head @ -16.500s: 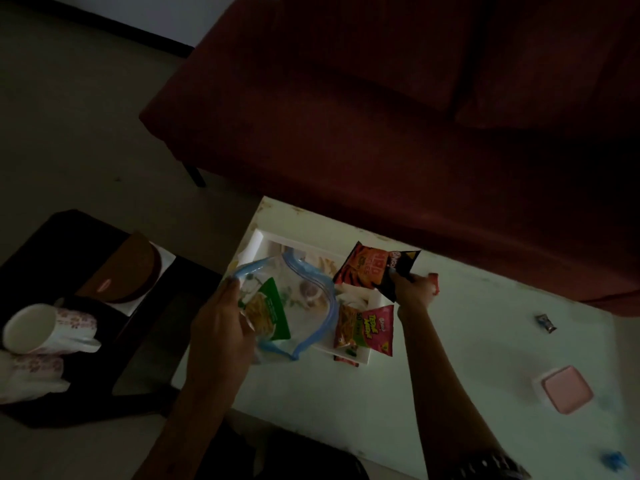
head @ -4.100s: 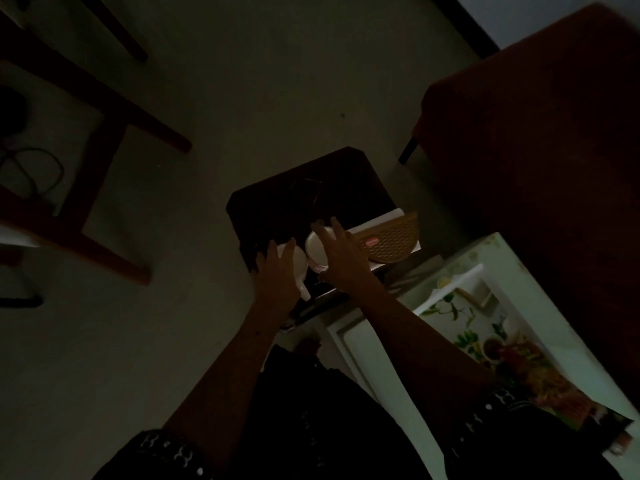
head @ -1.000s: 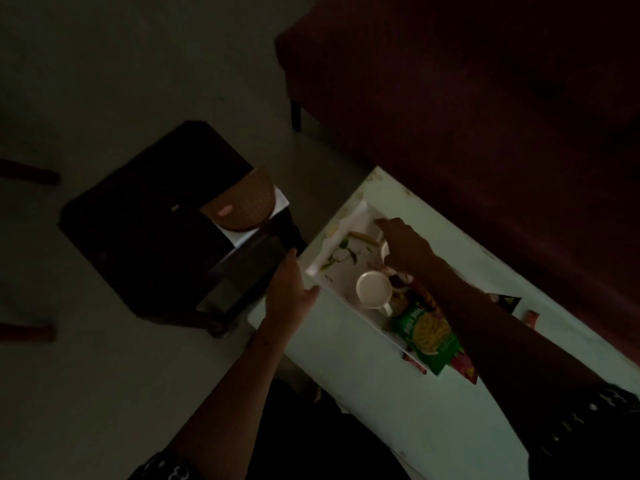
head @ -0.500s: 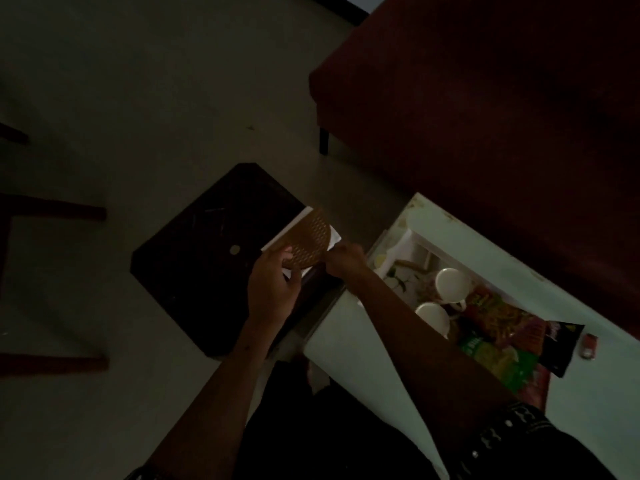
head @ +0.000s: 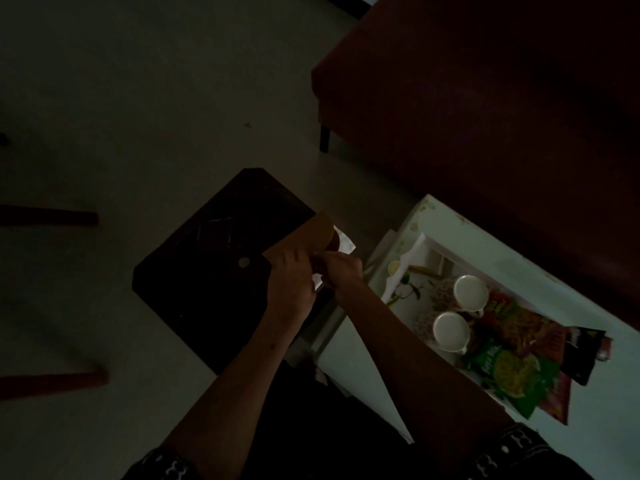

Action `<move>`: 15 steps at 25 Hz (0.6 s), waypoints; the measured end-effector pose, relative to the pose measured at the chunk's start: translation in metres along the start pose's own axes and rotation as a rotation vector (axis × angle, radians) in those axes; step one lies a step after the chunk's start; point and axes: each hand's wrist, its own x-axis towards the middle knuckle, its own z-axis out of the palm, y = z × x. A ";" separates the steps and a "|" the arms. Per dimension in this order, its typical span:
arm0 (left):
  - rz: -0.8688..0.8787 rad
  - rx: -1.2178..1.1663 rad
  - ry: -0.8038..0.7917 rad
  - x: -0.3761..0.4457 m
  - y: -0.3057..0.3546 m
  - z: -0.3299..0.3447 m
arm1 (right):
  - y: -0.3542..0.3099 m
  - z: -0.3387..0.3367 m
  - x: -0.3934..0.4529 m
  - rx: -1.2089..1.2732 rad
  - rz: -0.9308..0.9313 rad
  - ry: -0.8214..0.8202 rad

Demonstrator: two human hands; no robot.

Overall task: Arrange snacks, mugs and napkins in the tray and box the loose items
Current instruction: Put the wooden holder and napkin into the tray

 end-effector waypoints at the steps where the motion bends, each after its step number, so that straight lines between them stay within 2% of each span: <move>1: -0.012 0.045 -0.005 0.006 0.000 0.000 | -0.002 0.002 0.000 -0.024 -0.012 0.015; 4: 0.020 0.136 -0.010 0.021 -0.003 -0.003 | -0.007 0.006 -0.004 -0.055 -0.090 0.035; 8: 0.053 0.088 0.008 0.022 0.002 -0.009 | -0.014 0.002 -0.017 -0.080 -0.302 0.000; 11: 0.047 0.019 0.081 0.019 0.016 -0.009 | -0.016 -0.015 -0.025 -0.191 -0.529 0.201; 13: 0.084 -0.016 0.073 0.017 0.028 -0.003 | -0.012 -0.032 -0.028 -0.265 -0.554 0.348; 15: 0.114 -0.096 0.049 0.014 0.047 0.006 | -0.004 -0.053 -0.026 -0.309 -0.520 0.415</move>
